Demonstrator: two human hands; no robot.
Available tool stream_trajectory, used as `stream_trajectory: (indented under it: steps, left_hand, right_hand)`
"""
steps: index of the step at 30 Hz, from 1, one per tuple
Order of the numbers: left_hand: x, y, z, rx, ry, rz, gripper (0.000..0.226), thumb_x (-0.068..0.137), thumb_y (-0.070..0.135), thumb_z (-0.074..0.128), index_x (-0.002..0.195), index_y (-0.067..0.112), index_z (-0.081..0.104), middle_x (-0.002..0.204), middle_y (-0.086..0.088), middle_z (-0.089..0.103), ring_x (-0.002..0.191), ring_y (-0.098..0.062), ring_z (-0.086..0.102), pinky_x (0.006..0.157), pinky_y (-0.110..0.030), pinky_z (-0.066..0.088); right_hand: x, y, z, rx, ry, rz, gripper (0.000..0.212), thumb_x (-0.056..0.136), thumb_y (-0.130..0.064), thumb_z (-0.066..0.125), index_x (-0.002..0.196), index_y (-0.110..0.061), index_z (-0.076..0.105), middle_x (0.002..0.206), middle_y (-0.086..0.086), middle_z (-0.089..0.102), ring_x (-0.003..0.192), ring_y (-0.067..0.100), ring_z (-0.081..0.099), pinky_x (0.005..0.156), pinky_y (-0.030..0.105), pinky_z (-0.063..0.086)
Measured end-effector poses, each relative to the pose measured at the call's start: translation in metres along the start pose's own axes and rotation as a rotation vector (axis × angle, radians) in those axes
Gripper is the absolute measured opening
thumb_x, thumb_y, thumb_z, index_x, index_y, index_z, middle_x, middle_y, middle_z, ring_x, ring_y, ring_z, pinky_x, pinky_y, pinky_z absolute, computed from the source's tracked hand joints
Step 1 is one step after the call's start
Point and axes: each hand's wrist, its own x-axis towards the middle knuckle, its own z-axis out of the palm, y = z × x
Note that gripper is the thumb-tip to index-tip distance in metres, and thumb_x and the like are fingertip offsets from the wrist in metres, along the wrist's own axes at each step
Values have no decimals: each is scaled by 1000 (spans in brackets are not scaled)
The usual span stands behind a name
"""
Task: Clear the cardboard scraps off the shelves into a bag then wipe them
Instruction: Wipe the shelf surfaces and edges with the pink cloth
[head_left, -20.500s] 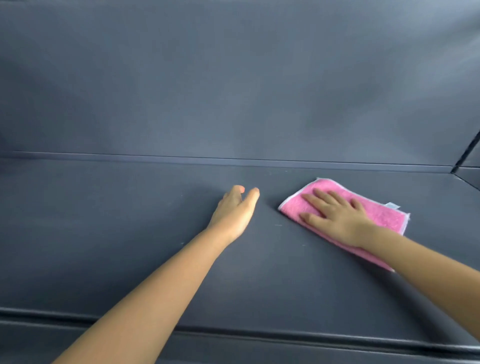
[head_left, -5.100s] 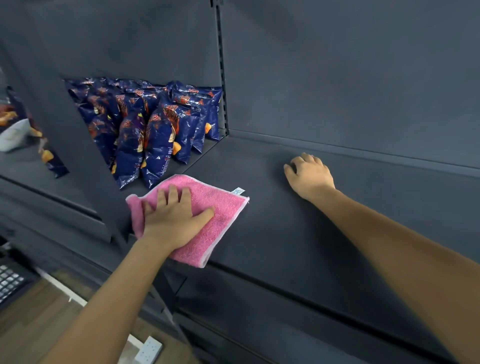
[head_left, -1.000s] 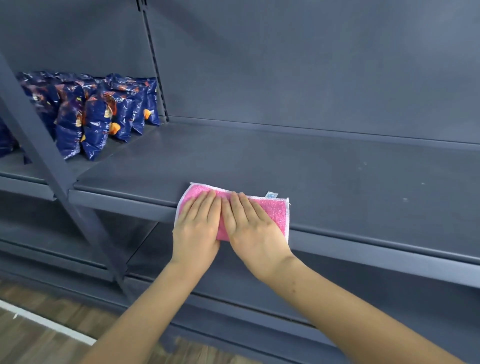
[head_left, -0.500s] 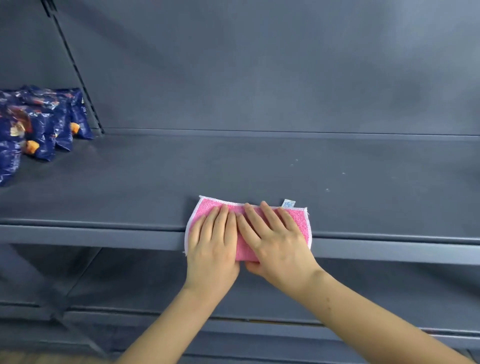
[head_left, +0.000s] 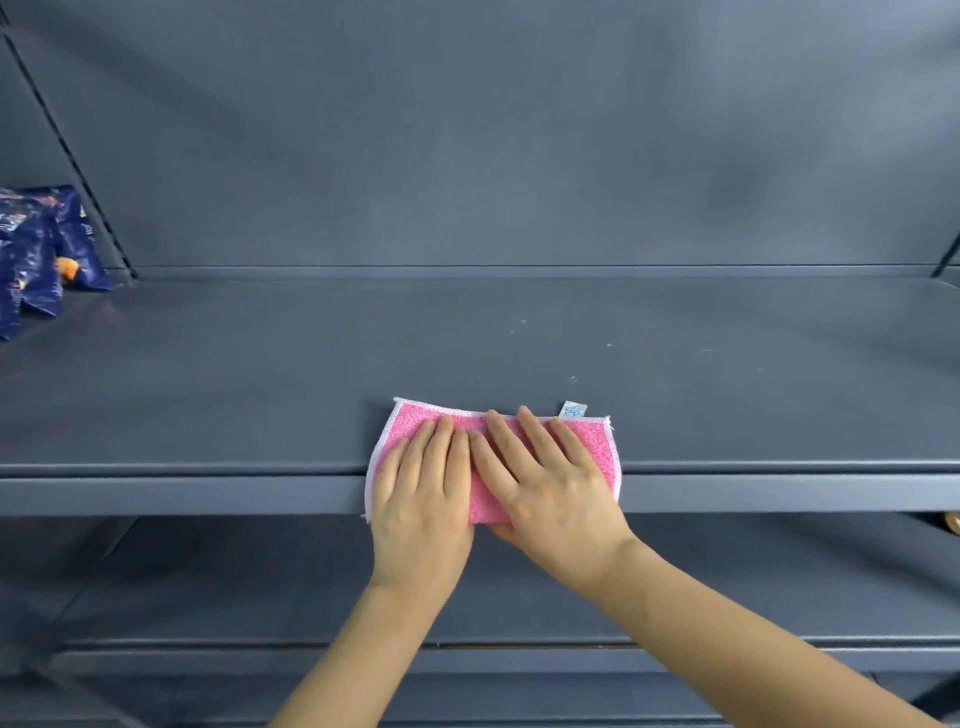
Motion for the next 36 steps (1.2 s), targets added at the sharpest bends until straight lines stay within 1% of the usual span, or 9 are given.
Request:
stream_trajectory:
  steps: [3,6,9,12,19,23,27,31,36]
  left_hand:
    - [-1,-4,5,-11,83,32,27,81,5,47,106,7,56,100,-10,74,96,-26,72,94,-34,40]
    - [1,-4,9,0,146,31,23,83,3,47,99,4,64,96,-10,75,92,-26,73,92,-34,43]
    - [4,-2,11,15,147,7,33,91,7,41,89,3,73,92,-9,76,89,-25,73,88,-33,45]
    - [4,0,11,18,136,-9,32,91,7,42,87,3,74,91,-7,76,88,-24,73,86,-33,46]
    - [1,1,9,3,114,-29,27,85,5,48,88,2,75,93,-9,76,90,-25,73,88,-35,46]
    - [0,3,5,-41,77,-56,46,94,9,29,91,0,74,97,-11,75,93,-28,72,92,-36,43]
    - [1,4,3,-37,45,-93,36,81,6,41,94,-1,74,100,-13,74,100,-28,69,105,-27,29]
    - [1,12,1,-79,27,-126,38,78,7,41,95,-2,73,102,-15,73,110,-21,52,108,-26,25]
    - [6,36,0,-91,19,-144,38,74,8,43,93,-2,74,101,-14,74,108,-24,59,106,-28,28]
  right_hand:
    - [2,-3,2,0,38,1,60,69,-30,72,119,-8,45,115,12,68,101,35,67,80,42,57]
    - [3,-4,7,13,87,-5,30,87,-14,41,116,-7,45,112,12,70,99,35,68,80,40,57]
    - [5,-3,9,27,46,17,38,94,-4,13,115,-7,45,109,11,71,97,35,68,81,40,57]
    - [4,-5,12,30,40,15,43,94,-3,8,114,-7,45,108,10,71,97,34,69,81,39,56]
    - [2,-5,5,58,81,6,40,83,-7,20,115,-8,45,110,8,70,99,32,68,82,37,56]
    - [0,-1,1,78,60,-24,47,73,-16,53,118,-10,44,111,4,70,101,29,68,85,35,56]
    - [0,3,-1,55,-1,-22,64,63,-25,72,120,-11,44,112,3,69,103,28,67,86,35,54]
    - [-5,9,0,47,5,-42,65,64,-22,73,120,-11,45,114,5,69,104,29,67,86,35,55]
    - [-18,30,-1,15,47,-70,53,70,-16,59,121,-10,45,114,6,69,103,29,67,85,36,56]
